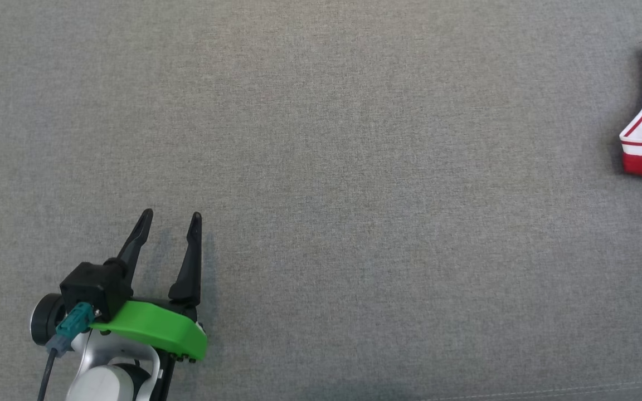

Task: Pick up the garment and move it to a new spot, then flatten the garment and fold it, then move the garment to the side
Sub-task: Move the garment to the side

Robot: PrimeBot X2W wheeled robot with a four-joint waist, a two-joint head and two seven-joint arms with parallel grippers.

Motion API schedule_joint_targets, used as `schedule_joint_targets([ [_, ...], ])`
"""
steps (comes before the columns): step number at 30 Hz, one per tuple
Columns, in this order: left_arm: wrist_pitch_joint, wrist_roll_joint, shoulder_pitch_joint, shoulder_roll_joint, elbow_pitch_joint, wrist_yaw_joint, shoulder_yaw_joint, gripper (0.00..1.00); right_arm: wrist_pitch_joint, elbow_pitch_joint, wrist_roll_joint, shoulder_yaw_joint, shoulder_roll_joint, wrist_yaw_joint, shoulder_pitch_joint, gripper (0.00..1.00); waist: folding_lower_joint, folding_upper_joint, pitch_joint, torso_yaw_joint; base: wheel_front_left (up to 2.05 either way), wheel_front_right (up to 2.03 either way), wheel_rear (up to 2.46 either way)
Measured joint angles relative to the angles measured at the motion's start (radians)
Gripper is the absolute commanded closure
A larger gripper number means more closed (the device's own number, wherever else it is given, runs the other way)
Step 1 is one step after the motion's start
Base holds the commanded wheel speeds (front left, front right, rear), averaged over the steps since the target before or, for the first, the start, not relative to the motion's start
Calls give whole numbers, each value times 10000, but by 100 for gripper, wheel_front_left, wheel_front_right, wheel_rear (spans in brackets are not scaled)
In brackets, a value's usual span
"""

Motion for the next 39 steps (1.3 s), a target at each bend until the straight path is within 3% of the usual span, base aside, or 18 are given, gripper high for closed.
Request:
schedule_joint_targets([
  [18,-278,-13,-3,-349,318,21,-29,0,-1413,-109,-384,-548,261,0,-949,0,0,0,-734,-407,0,0,0],
  [24,-566,-236,-95,-623,633,-146,-92,0,-2232,-637,-382,-627,1058,0,-1055,0,0,0,-1314,-595,0,0,0],
  [31,-1060,-487,-170,-842,1060,-155,52,0,-2405,-1256,-259,-529,1887,17,-849,0,0,0,-2147,-801,0,0,0],
  [39,-1455,-828,-68,-945,1615,-140,554,0,-2487,-1944,81,-483,2903,276,128,0,0,0,-3183,-976,0,0,0],
])
